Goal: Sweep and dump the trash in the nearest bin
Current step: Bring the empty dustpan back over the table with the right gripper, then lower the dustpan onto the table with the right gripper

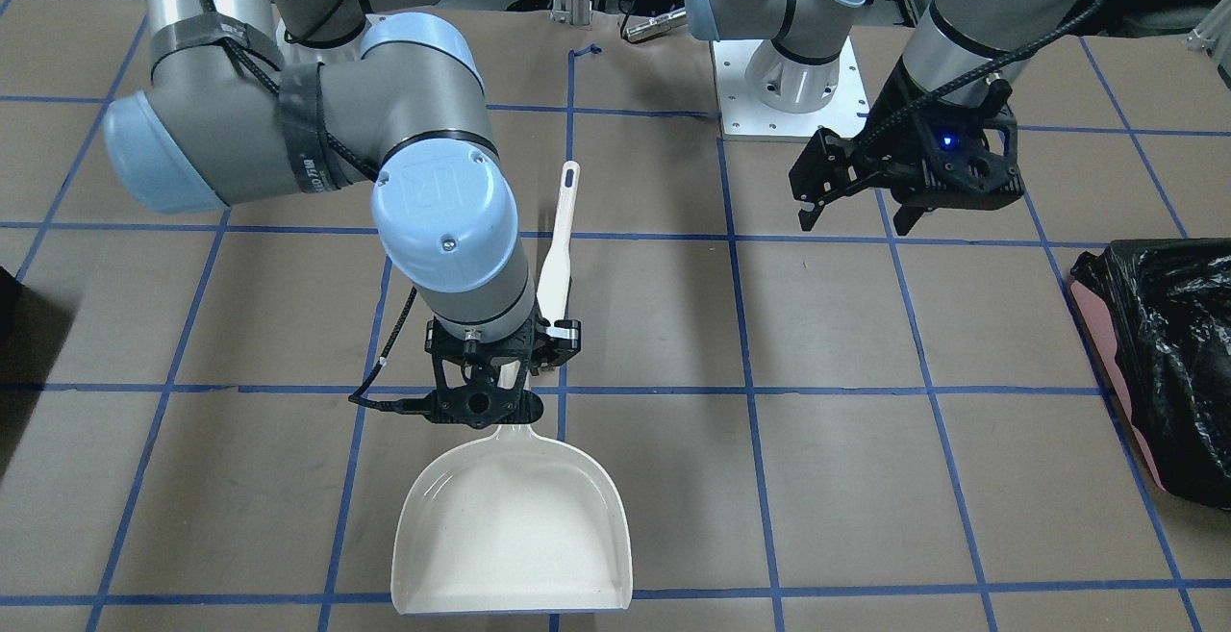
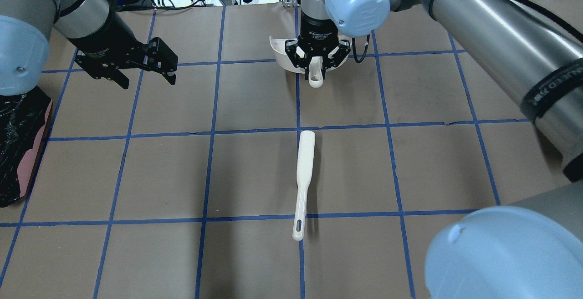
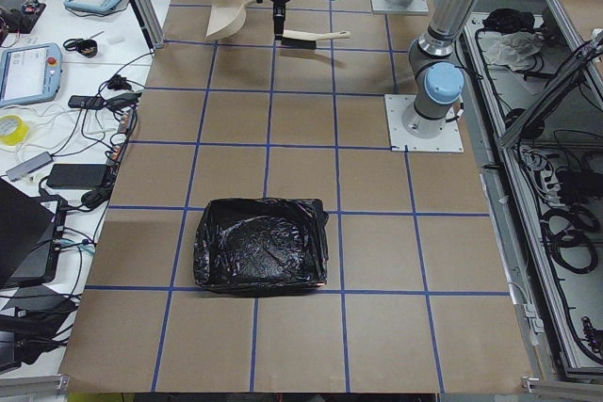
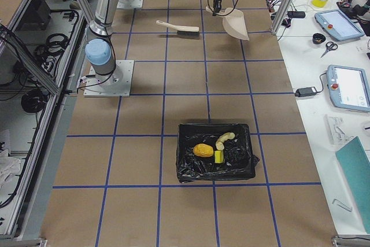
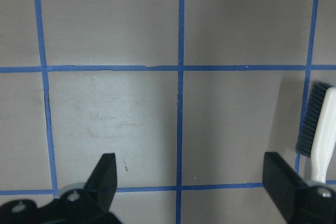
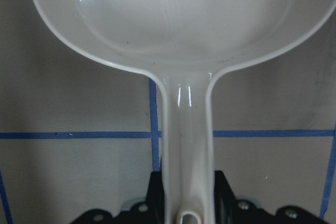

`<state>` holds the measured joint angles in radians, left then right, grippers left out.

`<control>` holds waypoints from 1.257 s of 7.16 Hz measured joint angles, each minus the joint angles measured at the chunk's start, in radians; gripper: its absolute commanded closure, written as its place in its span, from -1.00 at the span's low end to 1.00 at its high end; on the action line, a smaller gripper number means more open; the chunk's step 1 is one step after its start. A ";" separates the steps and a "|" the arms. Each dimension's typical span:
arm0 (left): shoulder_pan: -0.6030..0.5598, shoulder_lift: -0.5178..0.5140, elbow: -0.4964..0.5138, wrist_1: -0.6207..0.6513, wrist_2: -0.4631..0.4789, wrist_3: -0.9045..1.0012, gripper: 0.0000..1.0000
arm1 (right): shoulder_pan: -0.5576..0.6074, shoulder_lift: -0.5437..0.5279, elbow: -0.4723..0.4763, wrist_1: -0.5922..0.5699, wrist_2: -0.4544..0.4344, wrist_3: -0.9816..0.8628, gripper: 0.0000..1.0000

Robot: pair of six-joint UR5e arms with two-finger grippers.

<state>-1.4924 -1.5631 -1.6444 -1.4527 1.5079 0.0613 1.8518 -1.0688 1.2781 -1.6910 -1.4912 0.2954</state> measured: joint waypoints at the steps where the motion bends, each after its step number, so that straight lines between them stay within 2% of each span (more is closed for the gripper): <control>1: -0.001 0.001 0.000 -0.001 0.000 0.000 -1.00 | 0.014 0.002 0.041 -0.051 -0.006 0.006 1.00; 4: -0.003 0.017 -0.002 -0.022 0.036 0.003 -1.00 | 0.038 0.002 0.113 -0.151 -0.012 0.002 1.00; 9: -0.004 0.027 -0.004 -0.029 0.053 0.014 -1.00 | 0.040 0.005 0.127 -0.171 -0.008 -0.030 1.00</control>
<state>-1.4963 -1.5363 -1.6485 -1.4820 1.5613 0.0751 1.8914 -1.0639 1.4054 -1.8616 -1.4988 0.2658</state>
